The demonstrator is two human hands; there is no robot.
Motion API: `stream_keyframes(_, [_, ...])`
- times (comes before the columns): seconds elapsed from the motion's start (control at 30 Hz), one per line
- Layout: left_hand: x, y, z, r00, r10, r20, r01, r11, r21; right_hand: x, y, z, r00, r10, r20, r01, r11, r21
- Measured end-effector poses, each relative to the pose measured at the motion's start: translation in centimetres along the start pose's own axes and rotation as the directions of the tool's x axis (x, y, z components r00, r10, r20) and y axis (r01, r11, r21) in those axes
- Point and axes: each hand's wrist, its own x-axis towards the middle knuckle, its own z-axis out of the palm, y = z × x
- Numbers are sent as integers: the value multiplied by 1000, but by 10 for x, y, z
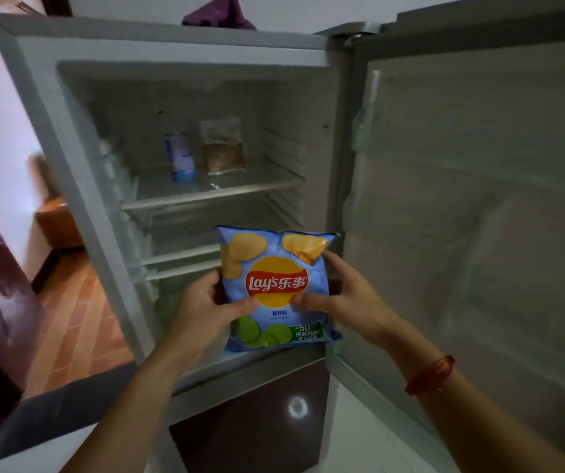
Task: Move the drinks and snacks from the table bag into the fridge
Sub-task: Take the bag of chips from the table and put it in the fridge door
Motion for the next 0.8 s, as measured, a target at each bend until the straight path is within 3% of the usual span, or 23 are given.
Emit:
stream_keyframes(0.2, [36, 0, 12, 961, 48, 274, -38, 998, -42, -29, -15, 1, 961, 30, -275, -51, 996, -69])
stream_keyframes(0.43, [27, 12, 58, 834, 139, 534, -76, 987, -139, -101, -39, -7, 855, 40, -517, -115, 987, -113])
stream_keyframes(0.63, [0, 26, 111, 725, 205, 657, -77, 973, -218, -167, -59, -22, 760, 31, -650, -165, 975, -146])
stream_keyframes(0.8, [-20, 42, 146, 679, 231, 697, -102, 970, -222, -205, -69, -36, 708, 8, -706, -166, 974, -155])
